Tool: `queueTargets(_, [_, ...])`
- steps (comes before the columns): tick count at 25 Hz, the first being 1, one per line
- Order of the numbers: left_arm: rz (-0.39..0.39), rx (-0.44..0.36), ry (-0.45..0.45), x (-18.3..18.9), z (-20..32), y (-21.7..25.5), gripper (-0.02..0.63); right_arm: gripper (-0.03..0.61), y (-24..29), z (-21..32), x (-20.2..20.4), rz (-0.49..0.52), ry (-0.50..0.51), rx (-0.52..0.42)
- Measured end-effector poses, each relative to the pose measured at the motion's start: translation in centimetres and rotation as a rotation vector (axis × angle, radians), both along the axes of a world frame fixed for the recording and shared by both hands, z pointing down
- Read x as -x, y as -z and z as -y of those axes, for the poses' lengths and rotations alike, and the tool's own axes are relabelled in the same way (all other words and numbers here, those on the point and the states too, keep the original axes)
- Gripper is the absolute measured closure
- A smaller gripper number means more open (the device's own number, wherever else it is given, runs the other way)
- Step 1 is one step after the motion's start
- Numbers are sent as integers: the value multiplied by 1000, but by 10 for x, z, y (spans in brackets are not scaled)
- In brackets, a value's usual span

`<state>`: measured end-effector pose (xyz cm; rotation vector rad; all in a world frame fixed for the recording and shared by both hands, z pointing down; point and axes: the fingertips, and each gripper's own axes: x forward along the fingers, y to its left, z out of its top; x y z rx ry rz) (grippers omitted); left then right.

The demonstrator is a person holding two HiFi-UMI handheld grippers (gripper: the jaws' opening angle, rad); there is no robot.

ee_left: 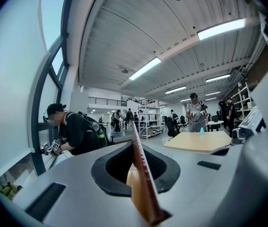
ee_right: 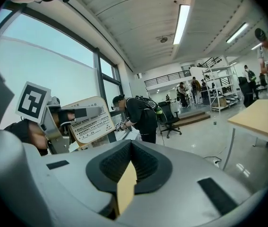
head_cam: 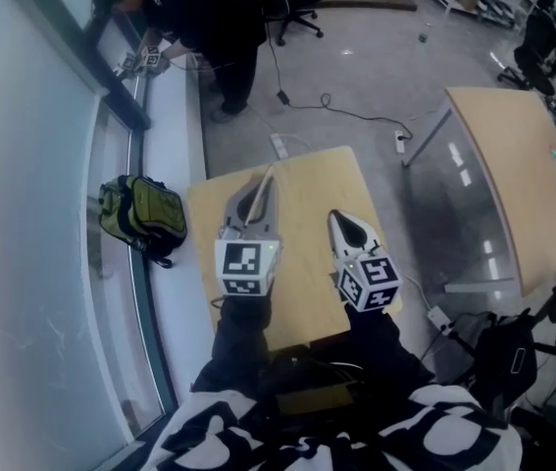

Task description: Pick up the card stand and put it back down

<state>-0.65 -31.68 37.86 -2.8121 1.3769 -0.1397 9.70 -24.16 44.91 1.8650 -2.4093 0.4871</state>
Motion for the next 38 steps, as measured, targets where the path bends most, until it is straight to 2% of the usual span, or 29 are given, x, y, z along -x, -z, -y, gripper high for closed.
queueTargets(7, [68,-27,-93,-19,49,-8,594,557,-27,23,-25,33,-35,57])
queueTargets(18, [232,-105,-352,-52,117,-57,594,557,-65,51,-40,46,-63,125])
queueTargets(20, [266,-122,-427,-57,124,-71,594,557,-71,57,-41,49,-63,134])
queueTargets(22, [302,-145,-539,-65,126,-87,594,557,-77,63,-43,54,-64,142])
queueTargets(25, [332,-133,-685,-76,129,-115,594,557,-87,72,-48,59,-65,156])
queueTargets(29, [314,-87,-809,-91,132,-151,594,557,-98,81,-57,68,-72,165])
queueTargets(31, [291,-30,-871,-96,132,-171,594,557,-103,85,-60,65,-76,158])
queueTargets(34, [207,59,-958,-99,134,-199,594,557,-114,91,-60,64,-68,172])
queueTargets(36, [136,123,-983,-100,137,-214,594,557,-122,95,-58,59,-50,180])
queueTargets(38, [111,186,-986,-100,140,-232,594,557,-129,97,-59,59,-40,193])
